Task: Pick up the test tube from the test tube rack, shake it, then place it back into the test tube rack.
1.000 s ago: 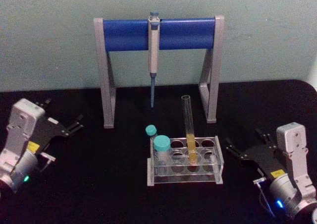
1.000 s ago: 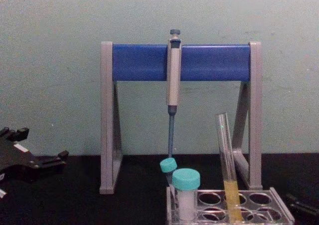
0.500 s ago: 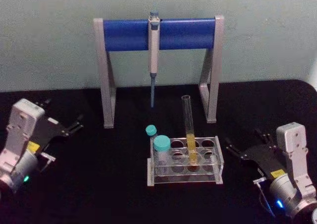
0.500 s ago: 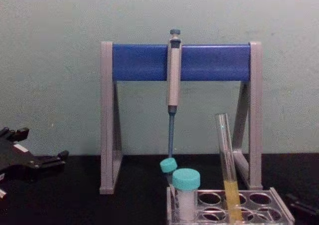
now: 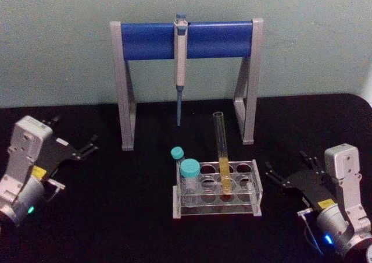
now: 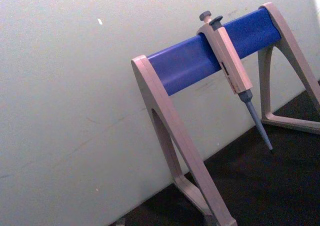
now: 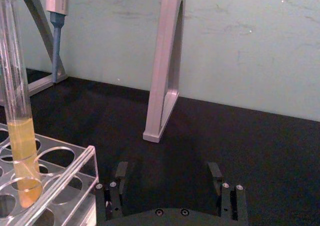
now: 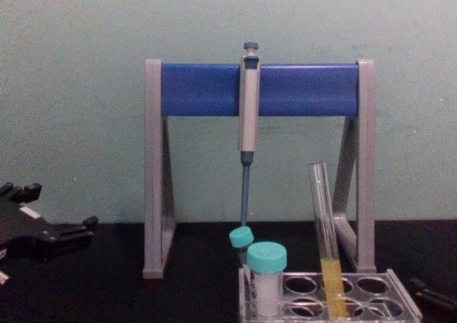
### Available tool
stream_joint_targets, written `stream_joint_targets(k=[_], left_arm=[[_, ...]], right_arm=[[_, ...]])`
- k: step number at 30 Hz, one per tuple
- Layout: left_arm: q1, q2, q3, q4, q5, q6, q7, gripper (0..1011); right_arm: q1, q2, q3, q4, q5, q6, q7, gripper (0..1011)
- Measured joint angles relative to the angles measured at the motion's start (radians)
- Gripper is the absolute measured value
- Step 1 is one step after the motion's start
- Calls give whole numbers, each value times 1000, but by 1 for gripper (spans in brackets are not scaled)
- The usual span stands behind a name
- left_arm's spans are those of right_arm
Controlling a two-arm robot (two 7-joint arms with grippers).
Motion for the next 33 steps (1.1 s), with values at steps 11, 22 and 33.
stream_joint_targets(k=[11,22,33], left_arm=[[0,0,0,0,0,0,0,1010],[0,0,0,0,0,0,0,1010],[0,0,0,0,0,0,0,1010]], right_arm=[[0,0,0,0,0,0,0,1000],[0,0,0,0,0,0,0,1000],[0,0,0,0,0,0,0,1000]])
